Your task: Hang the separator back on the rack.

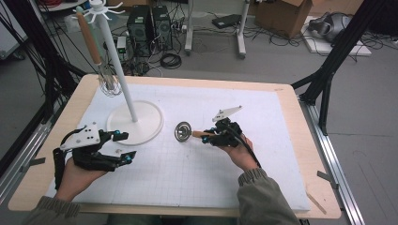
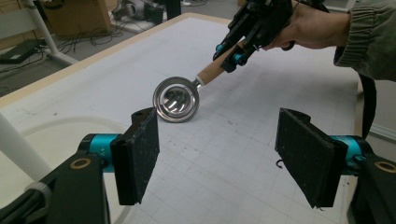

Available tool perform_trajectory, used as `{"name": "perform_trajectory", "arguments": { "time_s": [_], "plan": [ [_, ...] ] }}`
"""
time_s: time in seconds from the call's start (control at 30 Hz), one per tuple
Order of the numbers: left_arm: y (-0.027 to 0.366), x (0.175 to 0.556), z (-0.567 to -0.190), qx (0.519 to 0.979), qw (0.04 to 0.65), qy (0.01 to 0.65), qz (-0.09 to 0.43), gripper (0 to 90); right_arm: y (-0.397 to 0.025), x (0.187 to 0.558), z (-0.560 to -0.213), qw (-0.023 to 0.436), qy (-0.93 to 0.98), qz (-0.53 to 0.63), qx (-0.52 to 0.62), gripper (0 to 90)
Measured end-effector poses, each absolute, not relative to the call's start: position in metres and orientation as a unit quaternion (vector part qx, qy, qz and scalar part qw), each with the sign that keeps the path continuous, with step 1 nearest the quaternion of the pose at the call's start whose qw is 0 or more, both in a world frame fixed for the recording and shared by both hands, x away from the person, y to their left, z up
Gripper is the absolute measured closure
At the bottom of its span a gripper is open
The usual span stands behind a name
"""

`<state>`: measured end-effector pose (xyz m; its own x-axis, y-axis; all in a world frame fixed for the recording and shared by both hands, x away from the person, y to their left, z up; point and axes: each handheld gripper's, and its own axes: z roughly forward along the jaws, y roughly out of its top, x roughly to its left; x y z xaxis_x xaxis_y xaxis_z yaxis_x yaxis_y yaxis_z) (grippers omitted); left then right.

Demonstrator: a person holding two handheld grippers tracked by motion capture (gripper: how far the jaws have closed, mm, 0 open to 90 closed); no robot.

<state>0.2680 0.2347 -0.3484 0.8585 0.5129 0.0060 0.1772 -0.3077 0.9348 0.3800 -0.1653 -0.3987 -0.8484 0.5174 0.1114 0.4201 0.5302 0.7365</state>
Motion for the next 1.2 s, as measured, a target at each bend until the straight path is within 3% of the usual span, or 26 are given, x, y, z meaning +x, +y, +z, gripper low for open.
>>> {"name": "perform_trajectory", "arguments": {
  "time_s": [0.37, 0.67, 0.83, 1.0, 1.2],
  "plan": [
    [0.236, 0.268, -0.350, 0.794, 0.547, 0.218, 0.150, 30.9, -0.164, 0.384, -0.413, 0.046, 0.883, 0.374, 0.280, 70.3],
    [0.240, 0.268, -0.350, 0.792, 0.548, 0.221, 0.153, 30.9, -0.150, 0.387, -0.429, 0.066, 0.912, 0.304, 0.267, 69.1],
    [0.241, 0.268, -0.350, 0.792, 0.547, 0.222, 0.154, 30.9, -0.143, 0.388, -0.430, 0.091, 0.914, 0.300, 0.258, 59.8],
    [0.241, 0.267, -0.350, 0.792, 0.548, 0.222, 0.152, 30.9, -0.137, 0.390, -0.431, 0.095, 0.912, 0.303, 0.259, 58.5],
    [0.241, 0.268, -0.350, 0.791, 0.549, 0.222, 0.152, 30.9, -0.133, 0.389, -0.431, 0.099, 0.911, 0.303, 0.261, 67.7]
  ]
}}
